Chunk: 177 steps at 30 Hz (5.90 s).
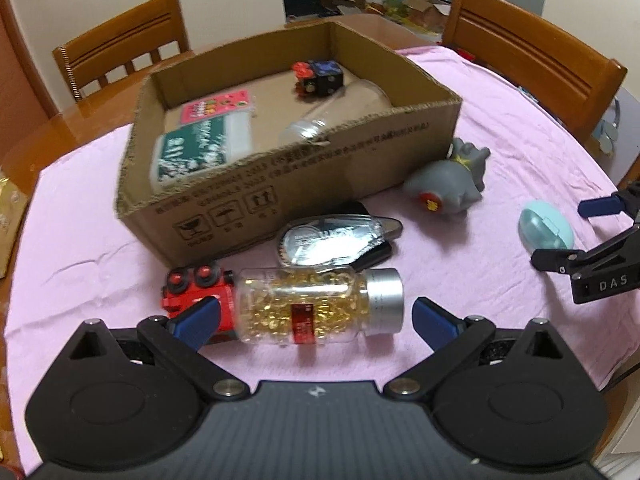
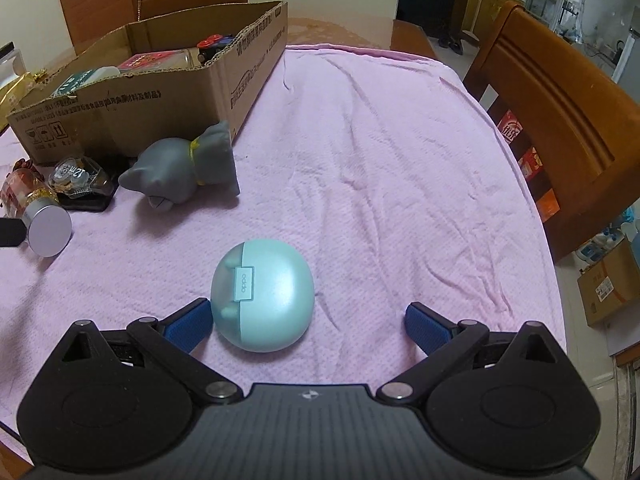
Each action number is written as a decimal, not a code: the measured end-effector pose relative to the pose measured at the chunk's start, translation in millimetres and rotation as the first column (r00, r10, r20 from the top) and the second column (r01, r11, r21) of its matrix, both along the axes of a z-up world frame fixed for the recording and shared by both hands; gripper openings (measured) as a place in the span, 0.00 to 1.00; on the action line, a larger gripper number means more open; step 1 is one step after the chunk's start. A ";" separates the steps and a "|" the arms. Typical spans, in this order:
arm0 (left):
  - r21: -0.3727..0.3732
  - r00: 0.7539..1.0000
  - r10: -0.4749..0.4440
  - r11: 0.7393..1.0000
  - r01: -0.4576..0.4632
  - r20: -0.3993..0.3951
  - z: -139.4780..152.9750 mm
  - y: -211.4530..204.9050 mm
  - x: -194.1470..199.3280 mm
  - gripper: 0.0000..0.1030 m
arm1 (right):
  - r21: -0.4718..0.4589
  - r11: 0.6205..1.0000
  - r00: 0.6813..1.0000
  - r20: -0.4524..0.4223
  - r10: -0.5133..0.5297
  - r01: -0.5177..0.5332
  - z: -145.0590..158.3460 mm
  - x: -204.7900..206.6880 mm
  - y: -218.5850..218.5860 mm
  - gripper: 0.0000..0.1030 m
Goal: Organize rigid objects
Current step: 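Move the left tool to the gold capsule bottle while the right tool approaches the mint-green case, then close the left gripper on the gold capsule bottle while the right gripper grasps the mint-green case, then lift and carry the capsule bottle and mint-green case over the cardboard box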
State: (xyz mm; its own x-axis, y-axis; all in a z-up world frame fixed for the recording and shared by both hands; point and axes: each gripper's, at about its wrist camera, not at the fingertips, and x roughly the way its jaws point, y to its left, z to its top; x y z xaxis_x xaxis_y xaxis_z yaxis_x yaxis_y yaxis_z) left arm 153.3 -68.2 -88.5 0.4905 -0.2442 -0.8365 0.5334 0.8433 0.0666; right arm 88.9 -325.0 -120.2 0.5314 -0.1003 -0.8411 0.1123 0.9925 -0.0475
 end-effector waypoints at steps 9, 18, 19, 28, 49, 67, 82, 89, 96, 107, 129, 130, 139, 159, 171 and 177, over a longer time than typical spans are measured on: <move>-0.017 0.999 -0.020 1.000 0.019 -0.042 -5.1 -11.1 2.7 0.98 | -0.001 1.000 1.000 0.005 -0.003 0.003 0.0 -2.3 -0.2 1.00; -0.035 0.996 0.047 0.998 -0.049 -0.069 -14.5 -17.9 7.9 0.98 | 0.000 1.000 1.000 0.003 -0.003 0.003 0.5 -1.5 -0.2 1.00; -0.036 0.996 0.053 0.998 -0.055 -0.069 -15.2 -18.2 8.7 0.98 | 0.000 1.000 1.000 0.003 -0.003 0.003 0.4 -1.7 -0.2 1.00; -0.025 0.996 0.081 0.996 -0.082 -0.045 -22.4 -21.5 11.5 0.92 | -0.002 1.000 1.000 0.013 -0.001 0.001 -0.4 -3.4 -0.3 1.00; -0.018 0.995 0.094 0.995 -0.095 -0.040 -23.4 -20.3 7.9 0.92 | 0.006 0.997 0.997 0.027 0.079 -0.079 6.7 9.5 21.3 0.77; 0.008 0.985 0.156 0.988 -0.156 -0.078 -14.0 -19.2 16.7 0.93 | 0.000 0.995 0.994 0.012 0.105 -0.105 9.8 15.2 19.1 0.61; 0.063 0.979 0.194 0.980 -0.190 -0.065 -14.1 -31.8 15.2 0.91 | 0.035 0.963 0.962 -0.038 0.270 -0.268 14.0 15.5 6.5 0.57; 0.089 0.976 0.210 0.975 -0.204 -0.058 -12.6 -35.1 12.3 0.91 | 0.021 0.940 0.938 -0.054 0.341 -0.341 14.7 13.4 6.1 0.57; 0.082 0.986 0.147 0.987 -0.140 -0.084 2.1 -30.5 8.6 0.90 | 0.071 0.942 0.940 -0.074 0.333 -0.328 19.3 18.2 3.5 0.56; 0.067 0.997 0.027 0.998 -0.022 -0.076 57.0 -24.9 10.1 0.90 | 0.074 0.907 0.903 -0.086 0.420 -0.415 51.7 25.3 6.5 0.56; 0.014 0.993 0.027 0.999 -0.028 0.115 109.9 -12.2 109.2 0.90 | 0.047 0.866 0.865 0.100 0.492 -0.498 131.8 160.2 42.1 0.56; 0.012 0.992 0.034 0.999 -0.036 0.118 108.9 -11.1 116.2 0.90 | 0.047 0.866 0.865 0.101 0.492 -0.498 130.4 167.5 44.5 0.56; 0.011 0.991 0.098 0.995 -0.100 0.093 89.8 -3.3 165.1 0.90 | 0.038 0.875 0.875 0.072 0.479 -0.482 107.7 215.6 60.2 0.56; 0.033 0.997 0.027 0.999 -0.029 0.073 68.5 -21.9 198.1 0.90 | 0.049 0.908 0.907 0.106 0.409 -0.415 112.7 198.0 50.8 0.94; -0.004 0.998 -0.007 1.000 0.007 0.057 56.4 -48.9 213.6 0.91 | 0.035 0.928 0.924 0.112 0.365 -0.371 117.1 179.9 45.4 1.00; -0.009 0.999 0.011 1.000 -0.010 0.052 45.0 -58.6 226.6 0.91 | 0.034 0.933 0.930 0.111 0.351 -0.357 117.2 174.7 48.1 1.00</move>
